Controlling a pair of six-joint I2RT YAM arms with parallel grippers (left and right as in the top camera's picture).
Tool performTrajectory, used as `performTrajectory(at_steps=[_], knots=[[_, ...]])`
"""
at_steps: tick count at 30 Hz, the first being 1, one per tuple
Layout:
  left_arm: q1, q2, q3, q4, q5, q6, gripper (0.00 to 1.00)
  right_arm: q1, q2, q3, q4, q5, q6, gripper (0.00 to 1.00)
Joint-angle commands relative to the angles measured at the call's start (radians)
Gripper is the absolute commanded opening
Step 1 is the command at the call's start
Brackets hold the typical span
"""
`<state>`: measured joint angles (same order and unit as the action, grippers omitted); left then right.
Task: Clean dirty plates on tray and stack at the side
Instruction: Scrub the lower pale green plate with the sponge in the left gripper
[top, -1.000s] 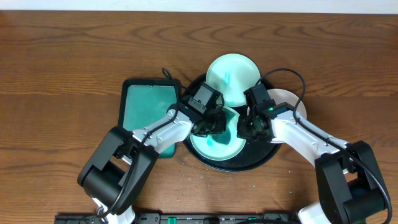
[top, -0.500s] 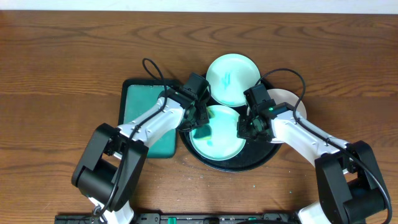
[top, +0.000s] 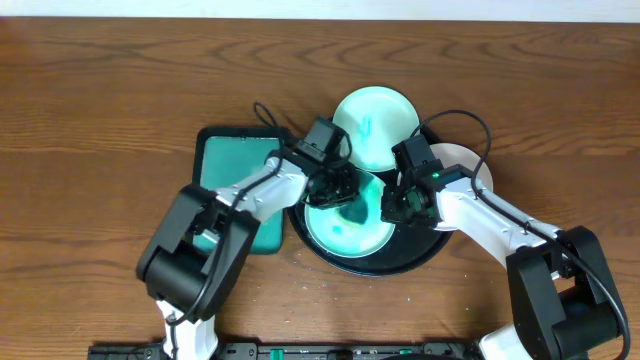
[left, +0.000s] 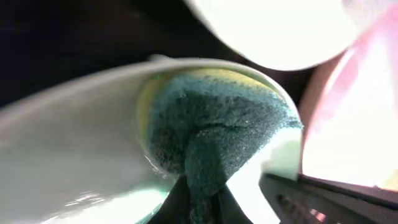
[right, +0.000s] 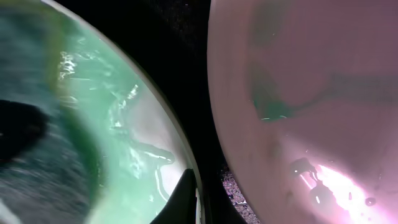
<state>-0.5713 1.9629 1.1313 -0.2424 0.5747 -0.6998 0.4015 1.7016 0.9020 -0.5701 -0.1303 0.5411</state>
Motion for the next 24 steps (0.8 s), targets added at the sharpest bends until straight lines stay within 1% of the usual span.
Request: performTrajectory(at_steps=[1,3,5,12,17,18,19,22,24], knots=[[-0.071,0.085,-0.026,-0.012,0.199,0.032,0.07,0.005,0.044,-0.007,0.002,0.051,0.019,0.01],[-0.074,0.084,-0.026,-0.045,0.215,0.036,0.07,0.005,0.044,-0.007,0.001,0.051,0.019,0.01],[-0.069,0.084,-0.026,-0.103,0.19,0.035,0.07,0.005,0.044,-0.007,0.001,0.051,0.019,0.01],[-0.037,0.076,-0.026,-0.318,-0.009,0.006,0.07,0.005,0.044,-0.007,0.001,0.051,0.019,0.01],[-0.011,0.033,-0.024,-0.41,-0.155,0.006,0.07,0.005,0.044,-0.007,0.002,0.051,0.019,0.01],[-0.004,0.013,-0.024,-0.42,-0.193,0.006,0.07,0.005,0.044,-0.007,0.002,0.051,0.019,0.01],[0.009,-0.025,-0.023,-0.439,-0.288,0.006,0.07,0.004,0.044,-0.007,0.002,0.051,0.019,0.01],[0.027,-0.098,-0.023,-0.454,-0.488,0.012,0.07,0.004,0.044,-0.007,0.002,0.051,0.019,0.01],[0.032,-0.135,-0.023,-0.449,-0.574,0.047,0.07,0.004,0.044,-0.007,0.003,0.051,0.019,0.01]])
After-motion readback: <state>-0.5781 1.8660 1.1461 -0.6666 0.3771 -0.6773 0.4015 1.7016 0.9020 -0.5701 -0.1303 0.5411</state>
